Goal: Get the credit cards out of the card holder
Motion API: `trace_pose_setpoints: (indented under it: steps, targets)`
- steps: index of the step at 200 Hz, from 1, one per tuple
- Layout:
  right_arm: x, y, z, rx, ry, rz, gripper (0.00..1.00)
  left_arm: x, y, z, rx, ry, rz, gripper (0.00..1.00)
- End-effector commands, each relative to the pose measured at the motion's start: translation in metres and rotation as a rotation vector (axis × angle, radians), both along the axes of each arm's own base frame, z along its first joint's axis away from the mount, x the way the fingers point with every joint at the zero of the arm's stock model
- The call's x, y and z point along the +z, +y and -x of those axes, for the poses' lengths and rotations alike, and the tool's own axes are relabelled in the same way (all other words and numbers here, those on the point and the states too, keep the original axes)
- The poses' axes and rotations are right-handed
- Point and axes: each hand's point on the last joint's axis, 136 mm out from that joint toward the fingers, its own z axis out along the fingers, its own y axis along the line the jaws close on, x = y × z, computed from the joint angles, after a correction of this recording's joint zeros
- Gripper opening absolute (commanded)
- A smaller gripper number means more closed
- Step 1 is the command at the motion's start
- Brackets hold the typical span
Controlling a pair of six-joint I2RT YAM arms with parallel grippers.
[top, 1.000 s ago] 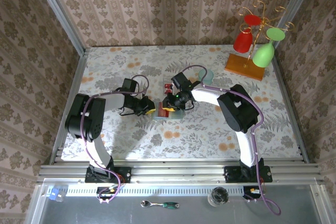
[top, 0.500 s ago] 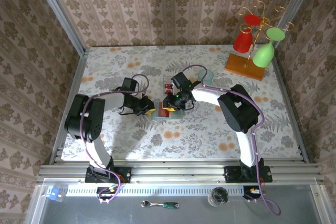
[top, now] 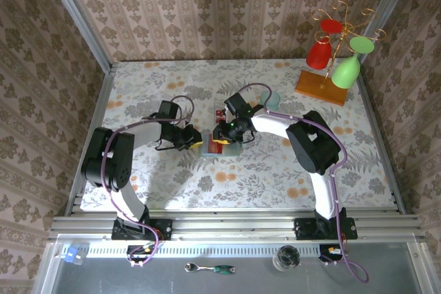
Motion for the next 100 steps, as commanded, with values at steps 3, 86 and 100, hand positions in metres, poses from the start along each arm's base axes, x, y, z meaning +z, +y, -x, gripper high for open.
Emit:
trace_pose_setpoints:
  steps: [3,86,100]
  targets:
    - [0.012,0.001,-0.003,0.01,-0.021,0.003,0.26,0.012,-0.006,-0.002,-0.018,-0.03,0.0,0.16]
    - [0.019,-0.013,0.0,-0.033,-0.025,-0.012,0.26,0.005,-0.025,-0.001,-0.054,-0.02,0.001,0.11]
    - [0.017,-0.016,0.001,-0.043,-0.018,-0.016,0.26,0.002,-0.026,0.0,-0.055,-0.014,-0.002,0.09]
